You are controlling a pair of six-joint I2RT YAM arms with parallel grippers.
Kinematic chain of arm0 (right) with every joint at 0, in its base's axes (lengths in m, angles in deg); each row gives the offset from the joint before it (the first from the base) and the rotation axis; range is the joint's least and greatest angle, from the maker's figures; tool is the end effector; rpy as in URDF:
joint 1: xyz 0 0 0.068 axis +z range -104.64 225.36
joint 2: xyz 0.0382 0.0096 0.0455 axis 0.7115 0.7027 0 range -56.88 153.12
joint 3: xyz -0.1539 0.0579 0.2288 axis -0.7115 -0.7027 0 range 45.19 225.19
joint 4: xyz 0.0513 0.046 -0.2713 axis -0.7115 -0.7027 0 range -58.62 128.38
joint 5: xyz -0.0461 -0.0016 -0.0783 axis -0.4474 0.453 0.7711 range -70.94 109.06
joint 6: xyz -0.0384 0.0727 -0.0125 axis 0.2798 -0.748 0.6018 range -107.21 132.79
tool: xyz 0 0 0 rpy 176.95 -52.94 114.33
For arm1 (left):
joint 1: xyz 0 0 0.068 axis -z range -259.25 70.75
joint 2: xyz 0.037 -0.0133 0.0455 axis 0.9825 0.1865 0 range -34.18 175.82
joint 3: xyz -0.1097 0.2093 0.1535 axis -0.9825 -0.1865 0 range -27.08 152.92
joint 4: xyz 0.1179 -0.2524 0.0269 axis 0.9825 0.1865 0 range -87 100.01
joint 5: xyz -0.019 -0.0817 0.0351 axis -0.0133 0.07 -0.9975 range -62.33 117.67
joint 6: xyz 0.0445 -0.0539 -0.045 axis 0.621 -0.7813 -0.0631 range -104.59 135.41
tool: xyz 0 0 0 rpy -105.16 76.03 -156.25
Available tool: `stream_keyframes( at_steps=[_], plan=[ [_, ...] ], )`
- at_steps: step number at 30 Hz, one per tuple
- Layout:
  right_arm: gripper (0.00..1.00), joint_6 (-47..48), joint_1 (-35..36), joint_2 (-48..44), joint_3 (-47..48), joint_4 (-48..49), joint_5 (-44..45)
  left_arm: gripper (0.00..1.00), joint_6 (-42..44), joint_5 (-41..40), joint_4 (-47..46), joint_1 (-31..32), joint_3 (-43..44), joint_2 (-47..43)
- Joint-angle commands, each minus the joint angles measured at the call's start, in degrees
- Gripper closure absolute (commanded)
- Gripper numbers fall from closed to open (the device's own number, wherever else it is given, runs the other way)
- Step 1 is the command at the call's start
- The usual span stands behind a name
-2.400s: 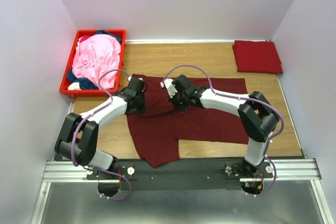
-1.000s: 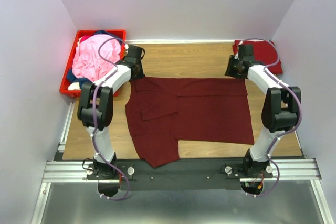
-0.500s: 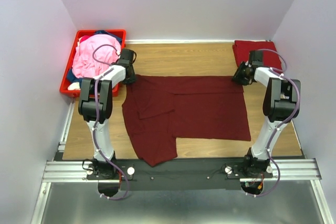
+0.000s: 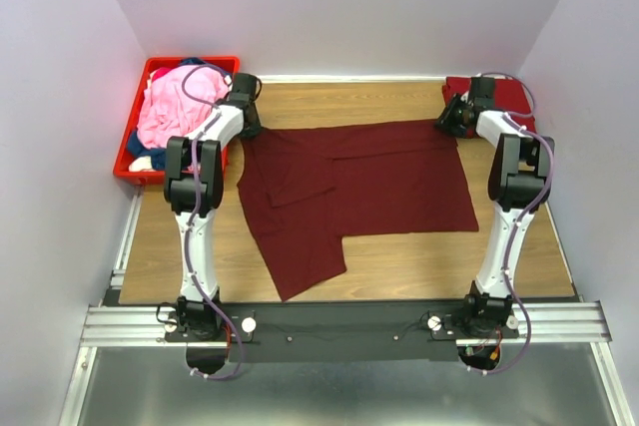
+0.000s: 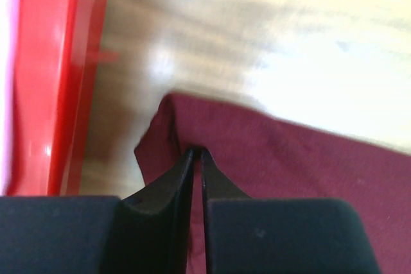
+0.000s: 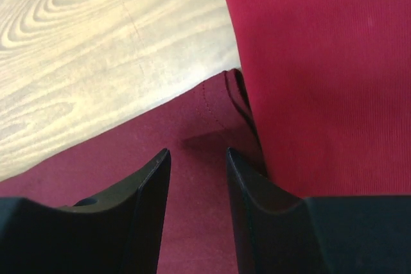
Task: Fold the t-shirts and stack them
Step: Fold the tshirt
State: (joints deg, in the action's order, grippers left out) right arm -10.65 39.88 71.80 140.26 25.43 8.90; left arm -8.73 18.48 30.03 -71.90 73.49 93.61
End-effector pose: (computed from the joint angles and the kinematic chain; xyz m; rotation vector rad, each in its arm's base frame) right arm 0.5430 -0.0391 0.1247 0.5159 2.3409 0.3593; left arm 0.5323 -0.0571 0.1436 -0.4288 2.4629 -0.0254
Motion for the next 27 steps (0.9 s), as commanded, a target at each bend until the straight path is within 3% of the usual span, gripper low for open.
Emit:
stream_keyframes(
  at_steps=[1, 4, 8, 11, 16, 20, 27],
  plan=[
    [0.52, 2.9, -0.3, 5.0, 3.6, -3.2, -0.8, 0.81, 1.0, 0.4, 3.4, -0.4, 5.4, 1.9],
    [0.52, 3.3, -0.2, 3.1, 4.8, -3.2, -3.6, 0.74, 1.1, 0.7, 3.6, -0.4, 6.7, -1.0],
    [0.5, 3.2, 0.4, -5.8, 2.5, -3.2, -5.2, 0.57, 1.4, 0.1, 3.3, -0.3, 5.3, -9.9],
    [0.48, 3.3, 1.5, -12.0, -1.7, -3.3, -4.0, 0.57, 1.2, 0.4, 3.4, 0.3, 1.0, -15.8],
    [0.44, 0.9, 5.4, -29.9, -20.1, -3.5, 4.0, 0.57, 0.9, -1.8, 3.9, 4.2, -14.7, -31.7],
    [0.44, 0.6, 13.4, -41.0, -33.2, -3.5, 11.7, 0.57, -0.1, -4.4, 6.5, 7.1, -26.5, -42.1],
    [0.42, -0.8, 16.8, -55.1, -48.1, -3.9, 11.5, 0.53, -8.1, 0.5, 7.2, 9.1, -48.4, -56.8]
  ],
)
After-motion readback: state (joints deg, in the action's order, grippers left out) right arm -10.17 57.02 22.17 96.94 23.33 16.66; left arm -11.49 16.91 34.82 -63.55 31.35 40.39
